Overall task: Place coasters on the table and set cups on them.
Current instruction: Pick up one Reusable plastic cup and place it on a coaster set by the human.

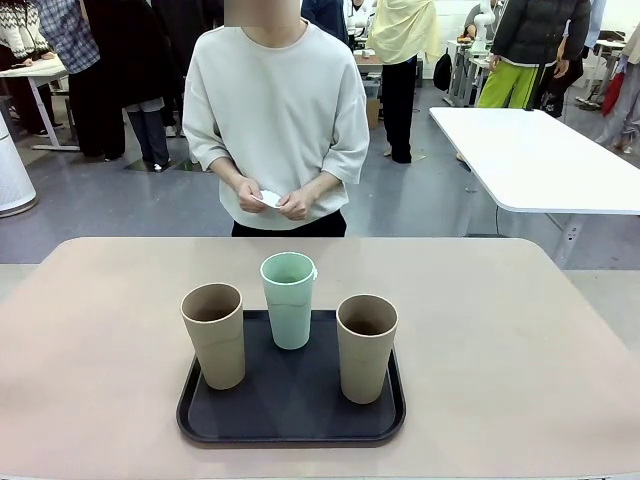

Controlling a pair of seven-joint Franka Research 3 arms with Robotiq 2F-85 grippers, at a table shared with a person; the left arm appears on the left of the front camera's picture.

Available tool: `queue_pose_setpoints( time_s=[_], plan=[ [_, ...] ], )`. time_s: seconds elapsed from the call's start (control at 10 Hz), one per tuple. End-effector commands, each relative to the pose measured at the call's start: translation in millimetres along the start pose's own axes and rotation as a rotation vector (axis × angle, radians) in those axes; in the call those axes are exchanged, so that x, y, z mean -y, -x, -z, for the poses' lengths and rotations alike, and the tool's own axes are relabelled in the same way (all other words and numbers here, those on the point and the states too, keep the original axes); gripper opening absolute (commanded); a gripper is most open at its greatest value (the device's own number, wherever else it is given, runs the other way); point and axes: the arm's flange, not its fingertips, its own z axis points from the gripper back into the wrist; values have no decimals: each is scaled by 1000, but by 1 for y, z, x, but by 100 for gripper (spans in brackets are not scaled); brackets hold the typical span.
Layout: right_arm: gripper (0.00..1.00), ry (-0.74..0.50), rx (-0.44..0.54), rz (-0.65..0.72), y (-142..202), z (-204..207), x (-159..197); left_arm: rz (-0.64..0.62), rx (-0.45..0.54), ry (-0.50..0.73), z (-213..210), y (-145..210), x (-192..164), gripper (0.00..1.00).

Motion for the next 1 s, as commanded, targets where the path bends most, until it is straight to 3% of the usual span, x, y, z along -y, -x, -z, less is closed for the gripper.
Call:
queue_pose_setpoints(
  time_s=[0.0,0.2,0.4,0.8,0.9],
  plan=[
    [100,-7,-1,4,-1,0,1,0,0,0,0,0,0,100],
    [100,-7,-1,4,-1,0,1,443,-112,-112,-5,6,19,100],
    [100,-7,-1,4,-1,0,1,705,-276,-153,-7,7,33,100],
    [100,-7,-1,4,-1,0,1,885,-443,-268,3,4,44,100],
    [100,-7,-1,4,-1,0,1,930,-430,-279,9,3,47,100]
  ],
)
